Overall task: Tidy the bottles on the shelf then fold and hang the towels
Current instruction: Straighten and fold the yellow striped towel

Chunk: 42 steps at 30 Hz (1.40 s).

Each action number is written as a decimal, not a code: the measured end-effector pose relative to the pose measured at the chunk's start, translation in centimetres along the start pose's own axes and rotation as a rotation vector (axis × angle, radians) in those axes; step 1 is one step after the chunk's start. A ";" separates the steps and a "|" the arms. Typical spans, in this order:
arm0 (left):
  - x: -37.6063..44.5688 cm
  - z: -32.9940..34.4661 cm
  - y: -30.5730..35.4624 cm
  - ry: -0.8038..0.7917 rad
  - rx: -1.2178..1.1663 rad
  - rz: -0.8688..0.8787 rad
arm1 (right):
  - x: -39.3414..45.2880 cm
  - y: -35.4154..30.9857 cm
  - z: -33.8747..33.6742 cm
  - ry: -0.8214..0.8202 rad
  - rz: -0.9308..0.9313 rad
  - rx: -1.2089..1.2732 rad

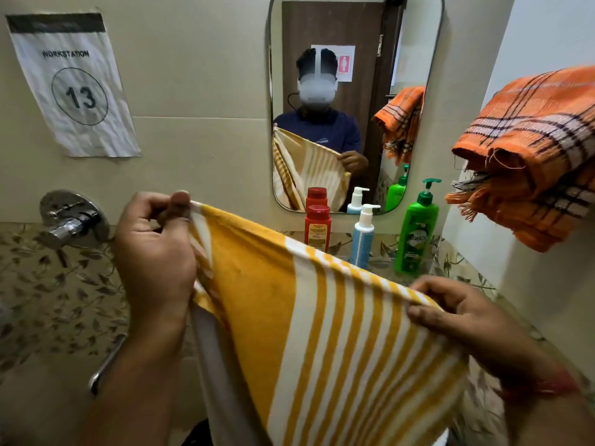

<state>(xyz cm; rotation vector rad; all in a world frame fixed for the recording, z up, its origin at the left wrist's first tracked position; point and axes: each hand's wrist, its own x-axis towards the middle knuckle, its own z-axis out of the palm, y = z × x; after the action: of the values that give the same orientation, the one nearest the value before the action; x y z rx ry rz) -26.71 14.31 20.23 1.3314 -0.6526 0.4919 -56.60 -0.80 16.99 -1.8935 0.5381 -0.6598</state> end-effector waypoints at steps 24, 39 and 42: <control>-5.3 2.9 1.6 -1.154 -0.171 -0.242 | 1.4 -2.1 3.2 -0.229 -0.285 0.631; -4.5 2.7 2.6 -1.152 -0.333 -0.269 | 1.3 -4.4 5.4 0.006 -0.552 -0.022; -4.5 3.0 2.3 -1.185 -0.479 -0.310 | 3.1 -3.6 7.5 -0.016 -0.482 -0.094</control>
<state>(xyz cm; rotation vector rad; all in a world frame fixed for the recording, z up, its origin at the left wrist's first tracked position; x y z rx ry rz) -32.00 11.97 19.15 1.1316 -1.3801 -0.7594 -49.08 3.76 18.41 -2.1353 0.0966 -0.9400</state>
